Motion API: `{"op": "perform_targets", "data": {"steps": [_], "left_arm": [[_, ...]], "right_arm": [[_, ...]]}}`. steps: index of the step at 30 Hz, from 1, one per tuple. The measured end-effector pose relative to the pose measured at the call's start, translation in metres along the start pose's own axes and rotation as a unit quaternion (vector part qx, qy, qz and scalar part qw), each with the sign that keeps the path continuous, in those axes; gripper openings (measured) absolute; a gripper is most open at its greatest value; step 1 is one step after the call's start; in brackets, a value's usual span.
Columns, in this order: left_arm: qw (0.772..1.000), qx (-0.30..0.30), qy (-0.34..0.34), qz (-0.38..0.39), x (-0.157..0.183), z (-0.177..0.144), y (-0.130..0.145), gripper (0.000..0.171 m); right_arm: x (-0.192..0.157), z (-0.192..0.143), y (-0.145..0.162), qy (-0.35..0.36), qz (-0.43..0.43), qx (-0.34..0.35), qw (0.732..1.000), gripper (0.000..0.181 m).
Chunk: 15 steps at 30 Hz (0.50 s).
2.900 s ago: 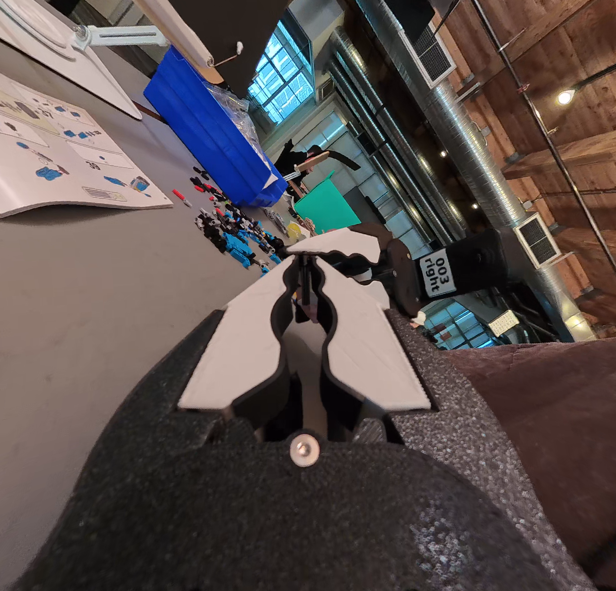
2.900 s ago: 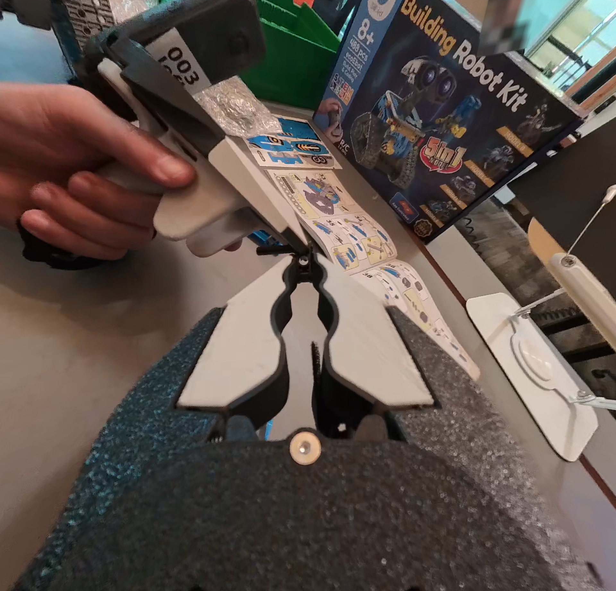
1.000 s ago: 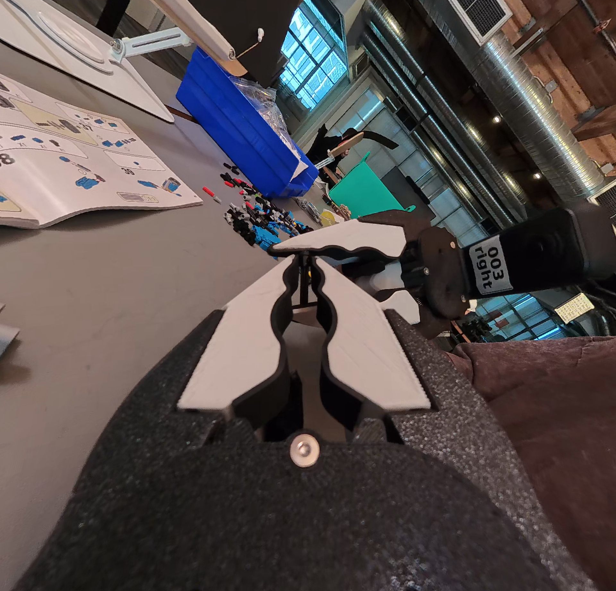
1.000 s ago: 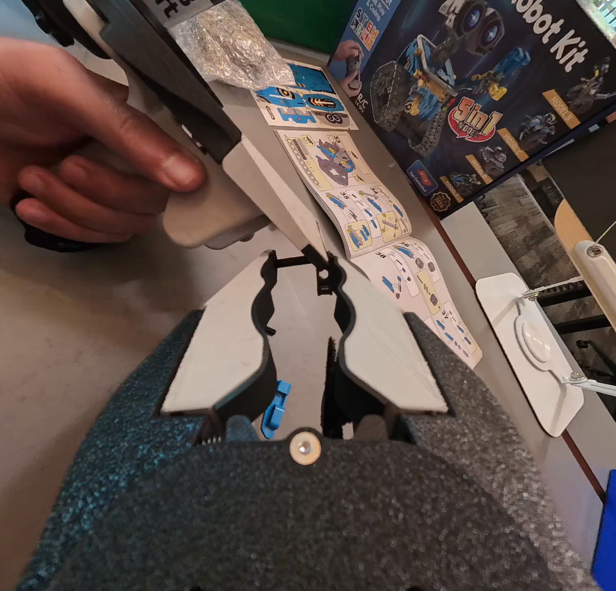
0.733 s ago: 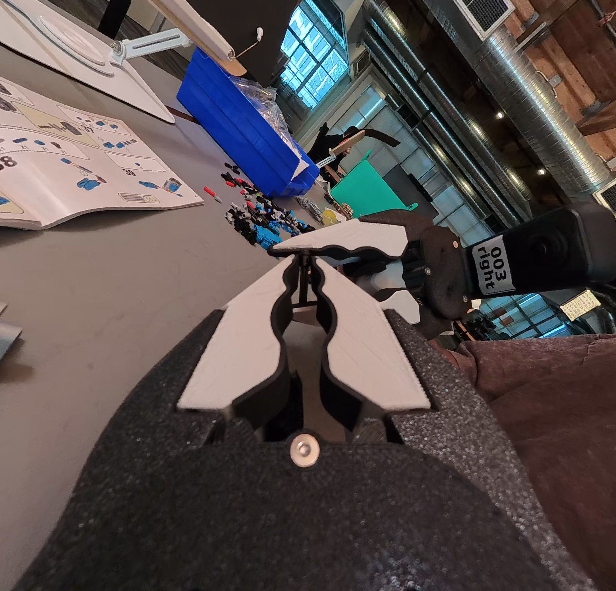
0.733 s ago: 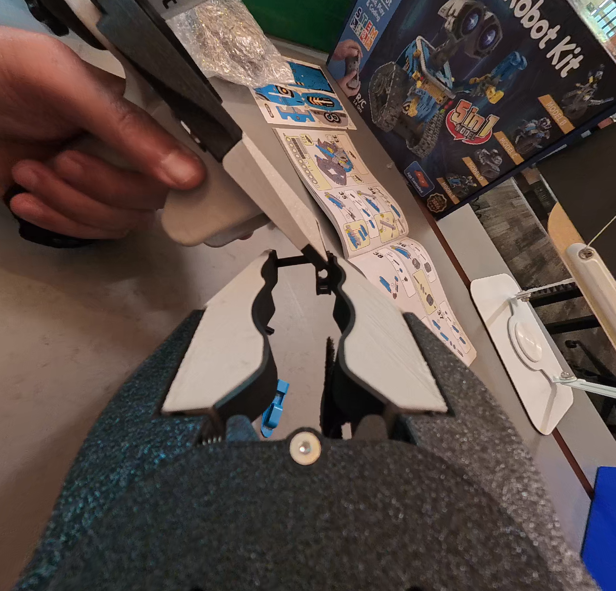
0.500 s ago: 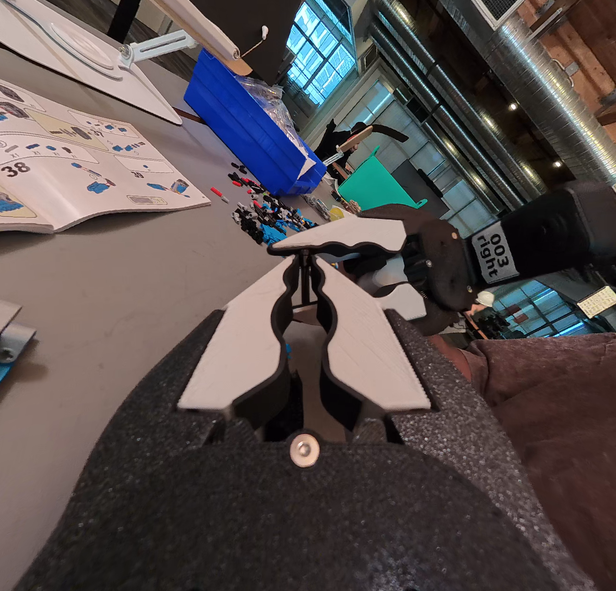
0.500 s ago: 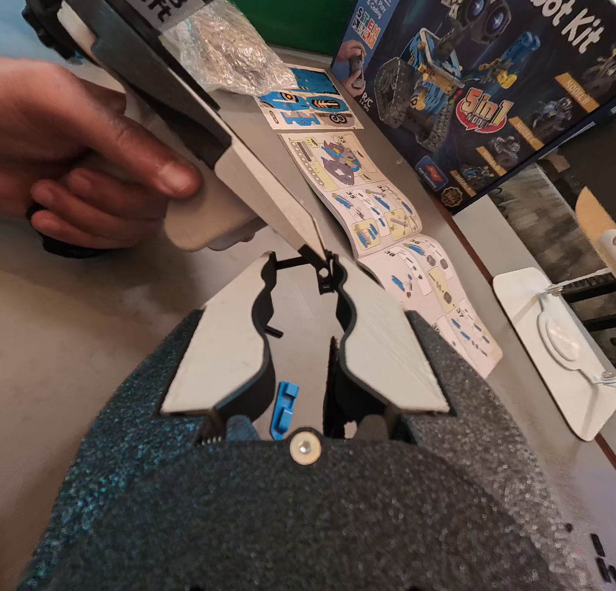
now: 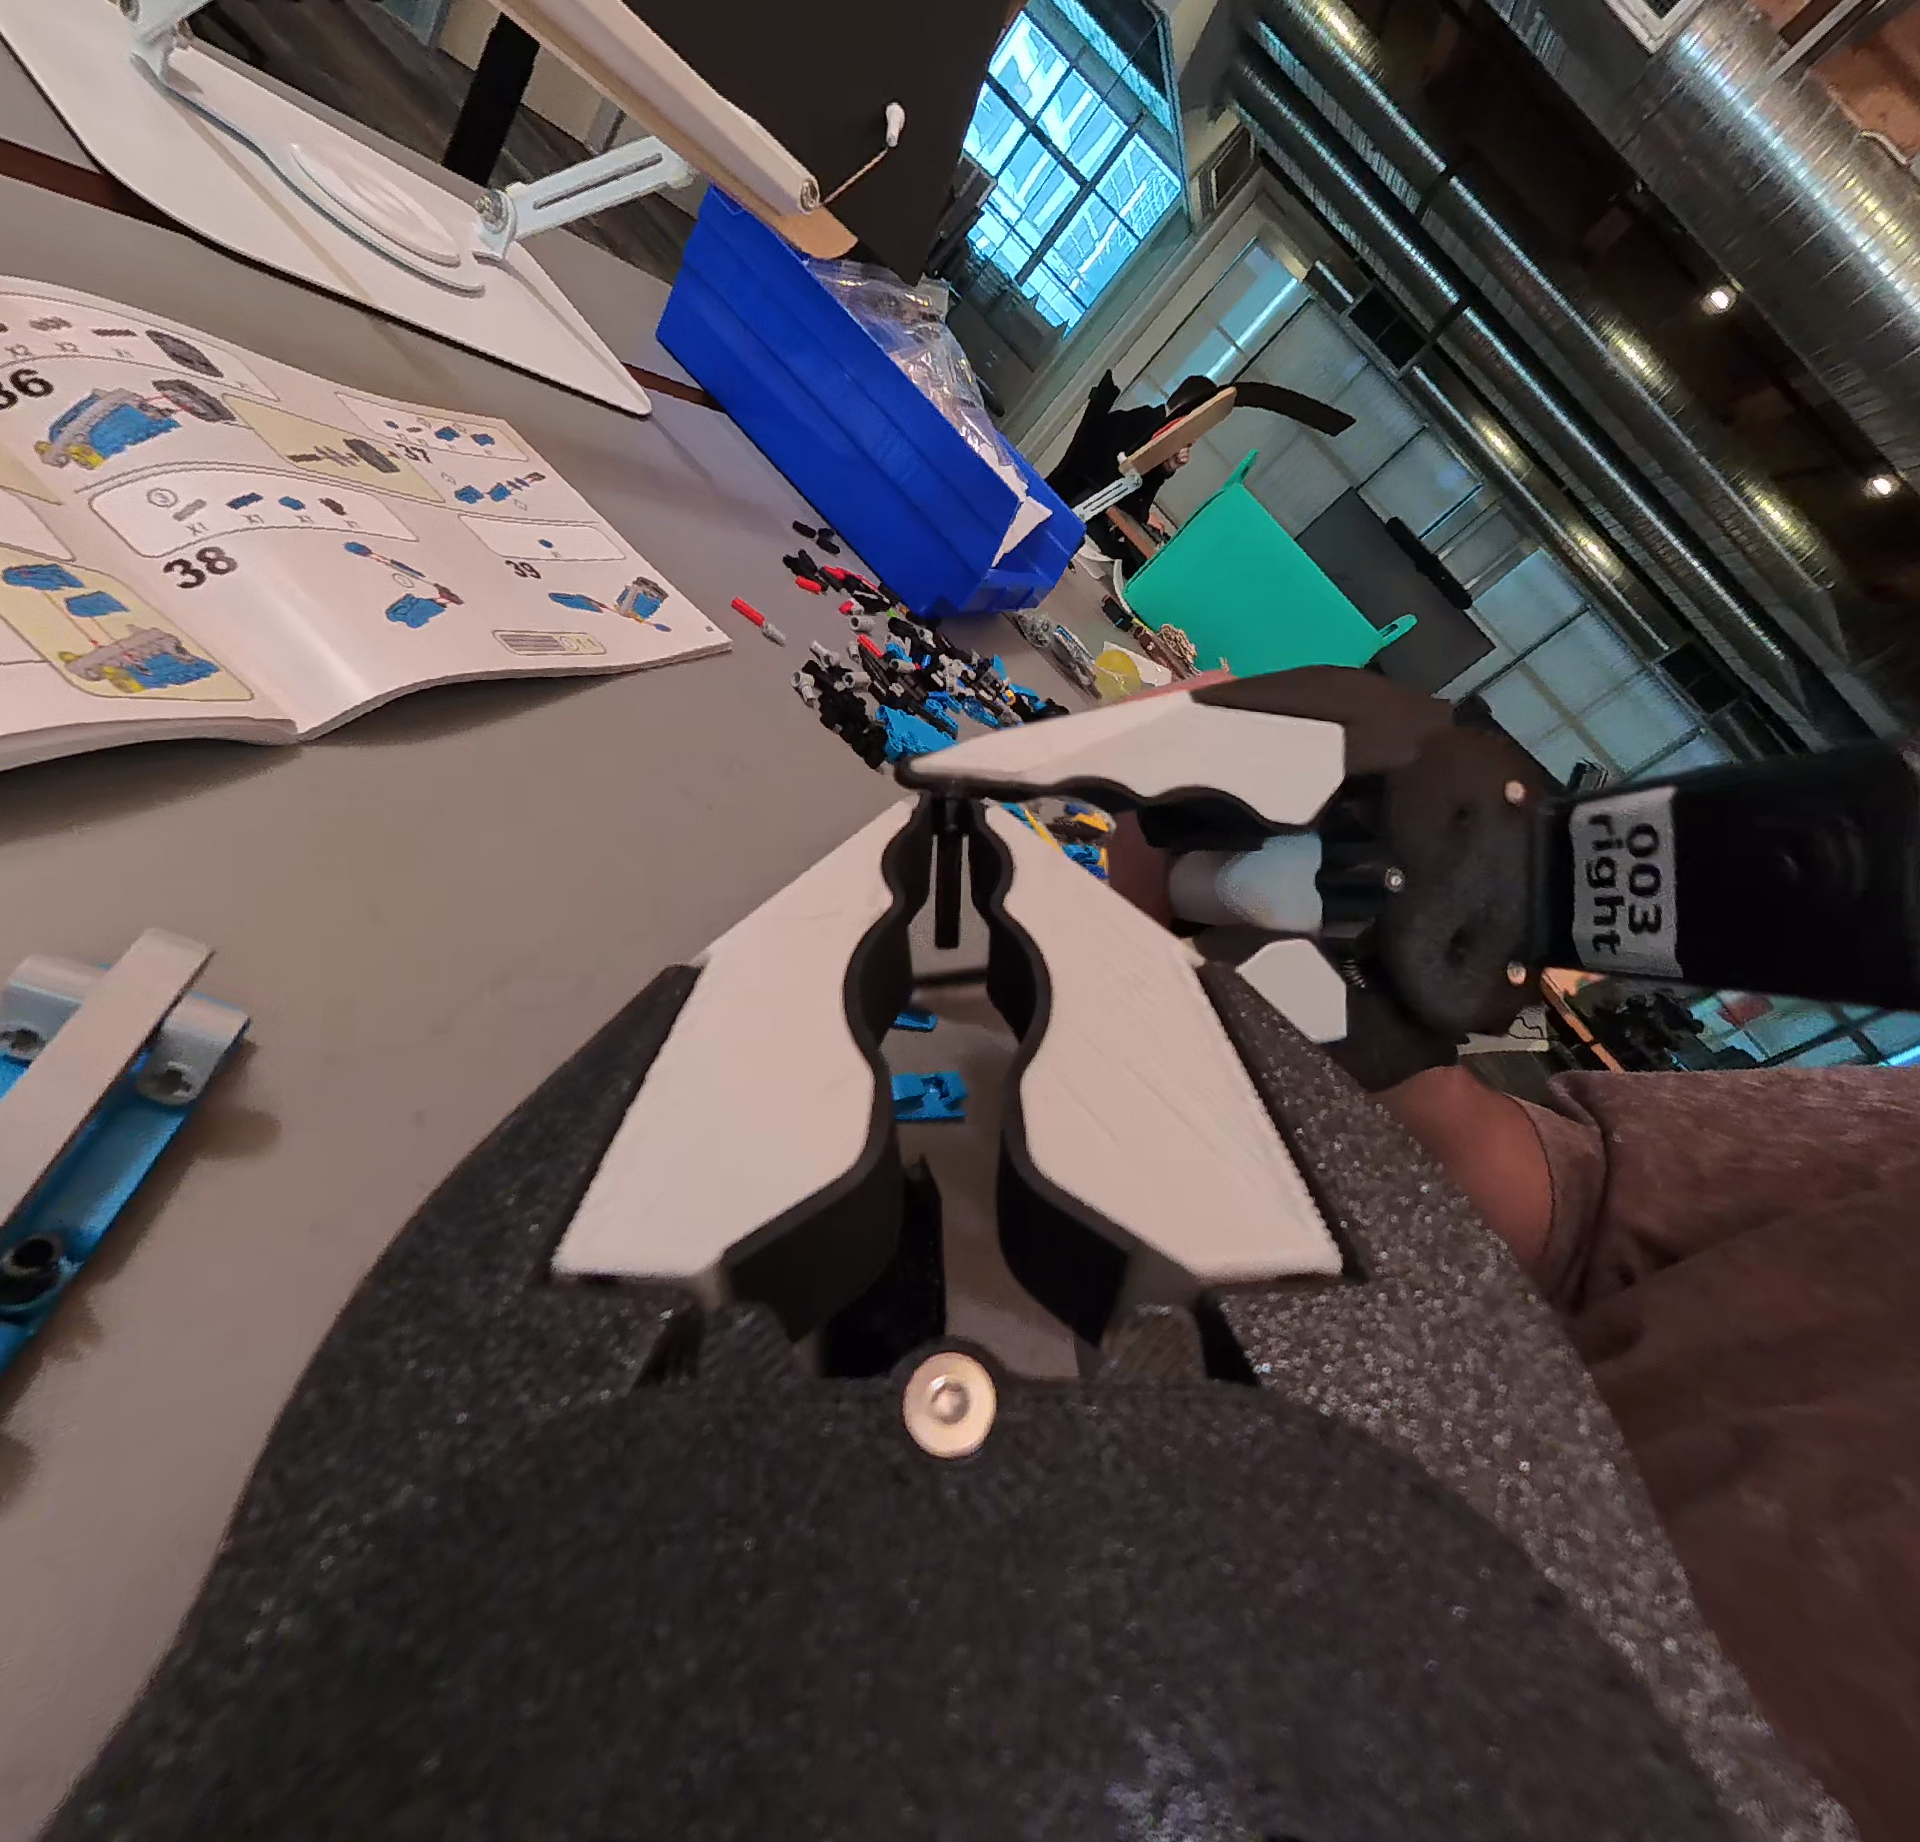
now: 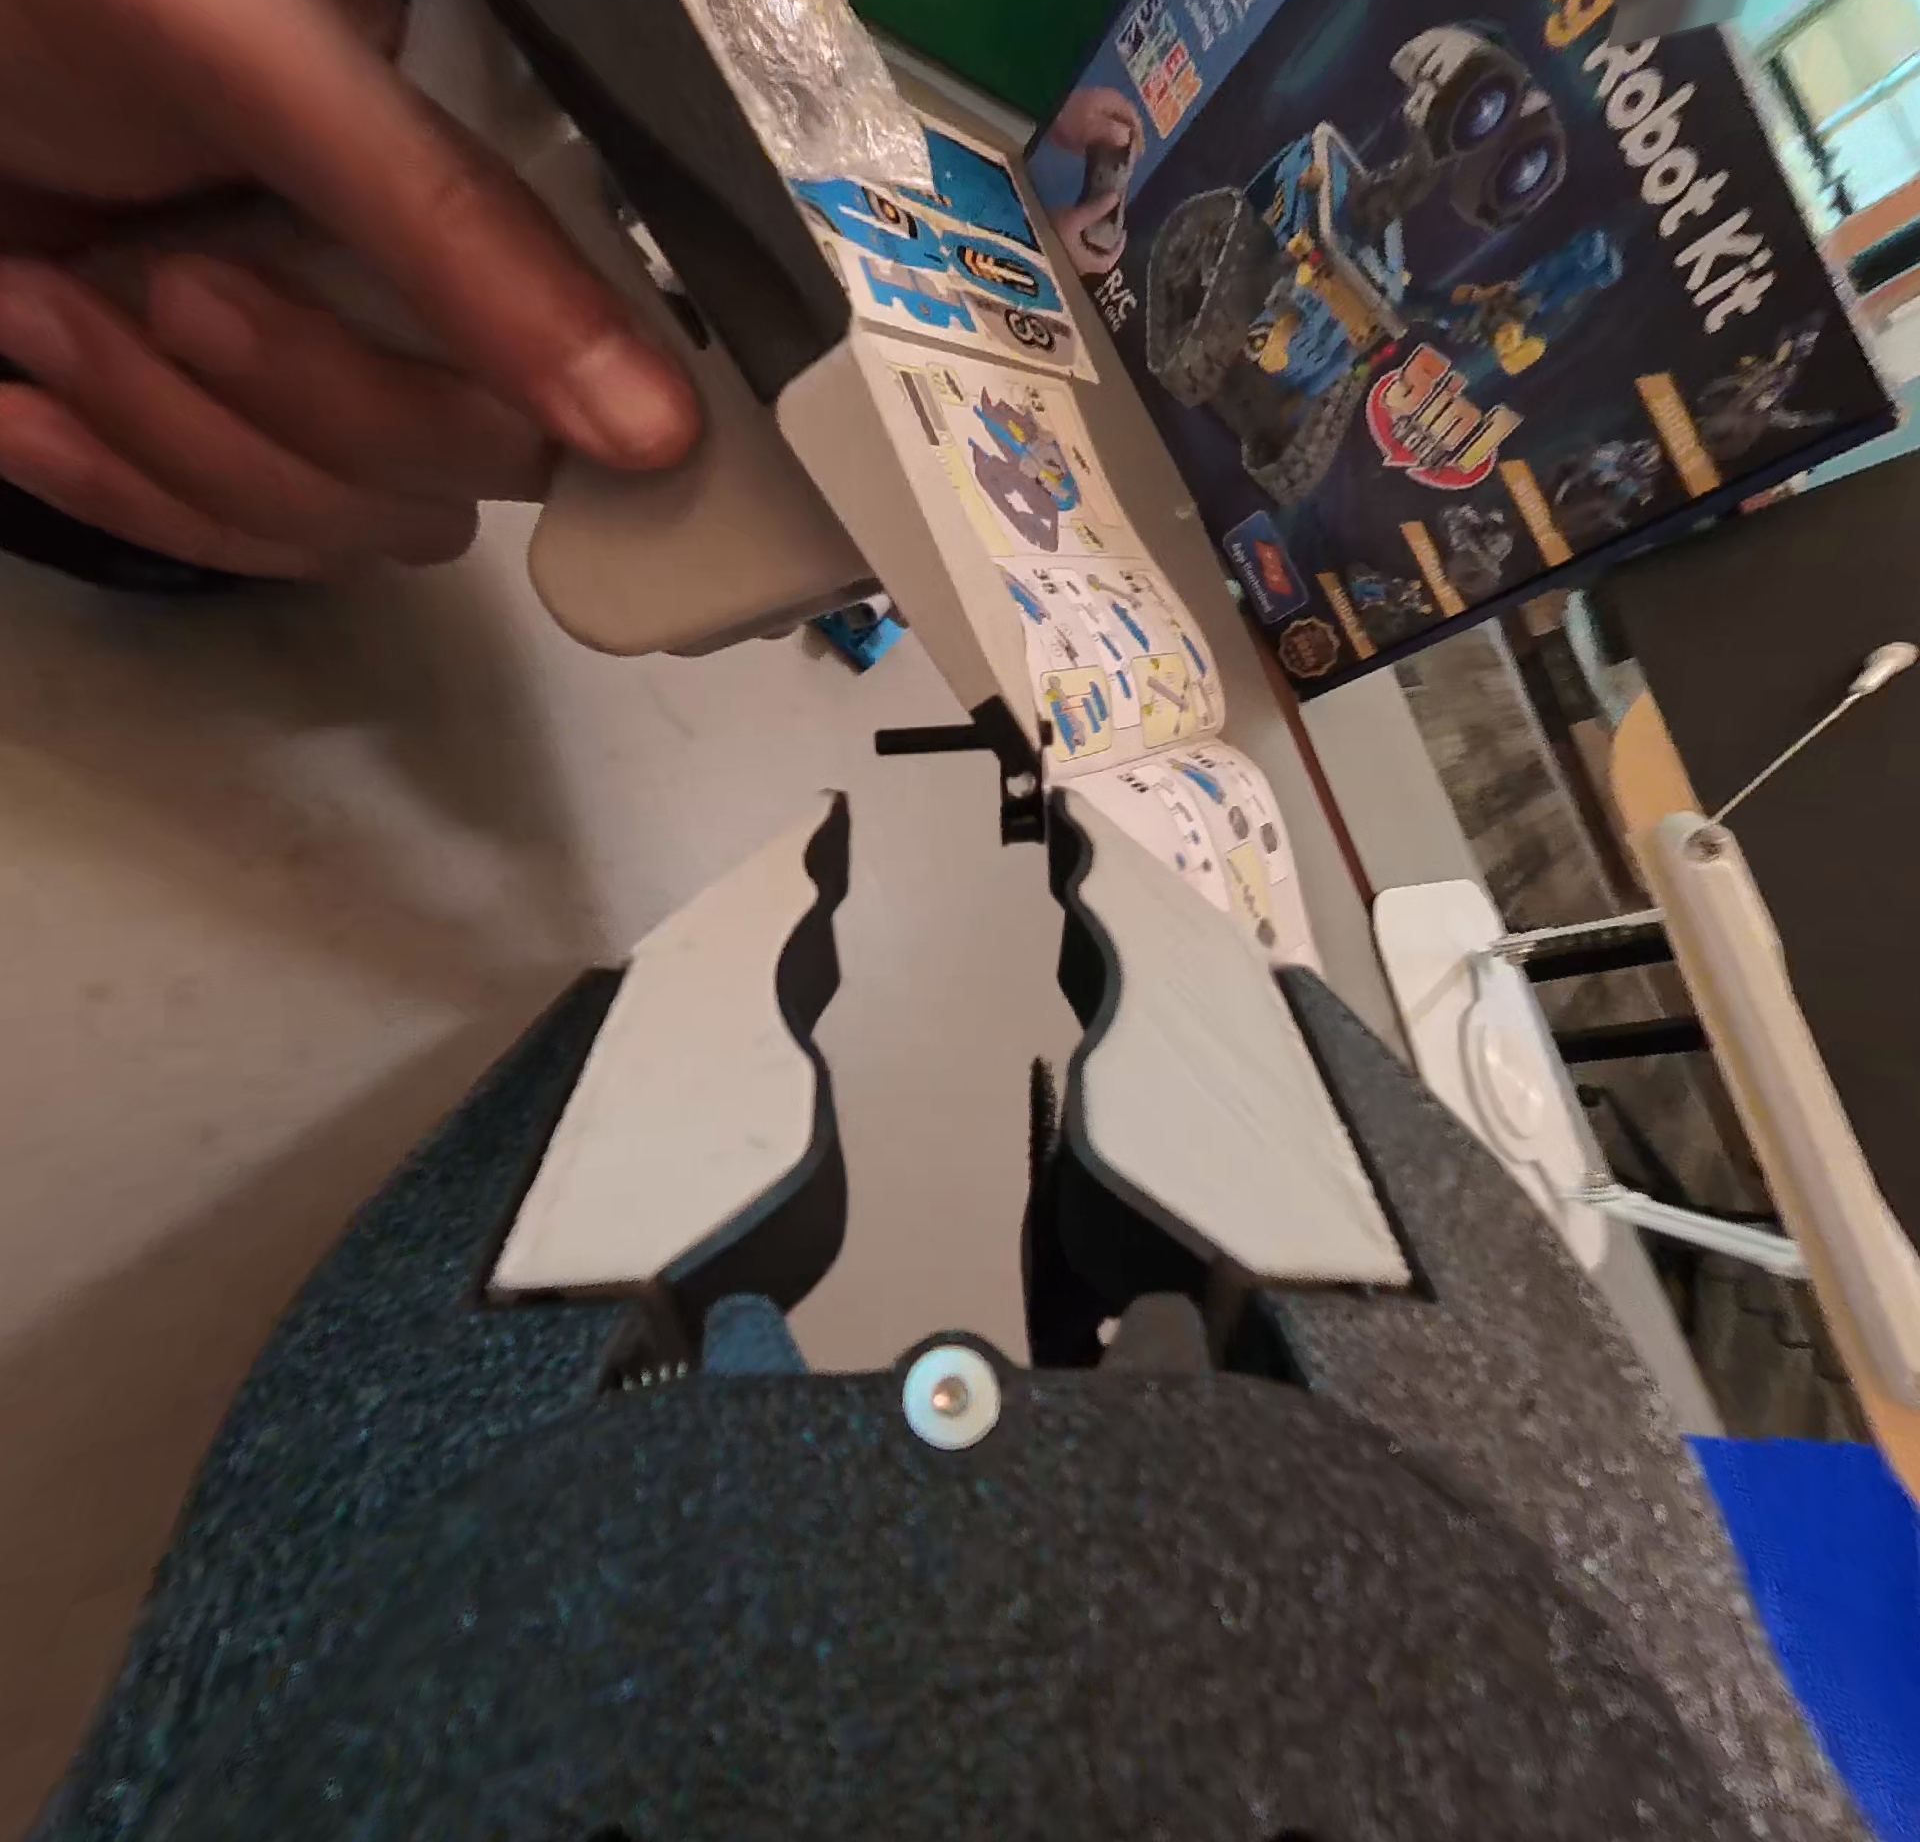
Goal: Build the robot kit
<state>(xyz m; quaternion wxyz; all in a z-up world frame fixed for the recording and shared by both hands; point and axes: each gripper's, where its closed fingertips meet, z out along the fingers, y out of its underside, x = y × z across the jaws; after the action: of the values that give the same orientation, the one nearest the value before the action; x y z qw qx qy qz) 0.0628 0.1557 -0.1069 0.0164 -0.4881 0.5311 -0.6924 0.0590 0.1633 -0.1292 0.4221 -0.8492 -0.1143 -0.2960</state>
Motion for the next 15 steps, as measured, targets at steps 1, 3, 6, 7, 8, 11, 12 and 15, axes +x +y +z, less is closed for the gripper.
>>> {"op": "perform_targets", "data": {"steps": [1, 3, 6, 7, 8, 11, 12, 15], "left_arm": [[1.000, 0.000, 0.001, 0.000, 0.0007, 0.0005, 0.0002, 0.005], [1.000, -0.001, 0.006, -0.004, 0.0022, 0.0017, 0.0011, 0.005], [1.000, 0.001, 0.014, -0.018, 0.0036, 0.0028, 0.0018, 0.006], [1.000, -0.001, 0.014, -0.021, 0.0034, 0.0030, 0.0027, 0.006], [1.000, -0.003, 0.014, -0.024, 0.0032, 0.0030, 0.0037, 0.005], [0.999, -0.003, 0.016, -0.035, 0.0025, 0.0031, 0.0044, 0.005], [0.999, -0.005, 0.017, -0.036, 0.0025, 0.0031, 0.0048, 0.005], [0.999, -0.004, 0.020, -0.029, 0.0051, 0.0034, 0.0041, 0.005]], "right_arm": [[-0.0019, 0.0008, -0.0009, -0.012, 0.018, 0.006, 1.000, 0.048], [-0.0022, 0.0002, -0.0059, -0.027, 0.058, 0.019, 0.998, 0.054], [-0.0025, 0.0006, -0.0101, -0.028, 0.061, 0.019, 0.998, 0.045], [-0.0016, 0.0013, -0.0091, -0.020, 0.057, 0.013, 0.998, 0.040], [-0.0001, 0.0015, -0.0078, -0.013, 0.050, 0.008, 0.999, 0.035], [-0.0002, 0.0020, -0.0066, -0.019, 0.060, 0.002, 0.998, 0.032], [-0.0005, 0.0021, -0.0062, -0.019, 0.053, 0.003, 0.998, 0.032], [0.0002, 0.0002, -0.0068, -0.015, 0.045, 0.003, 0.999, 0.031]]}}
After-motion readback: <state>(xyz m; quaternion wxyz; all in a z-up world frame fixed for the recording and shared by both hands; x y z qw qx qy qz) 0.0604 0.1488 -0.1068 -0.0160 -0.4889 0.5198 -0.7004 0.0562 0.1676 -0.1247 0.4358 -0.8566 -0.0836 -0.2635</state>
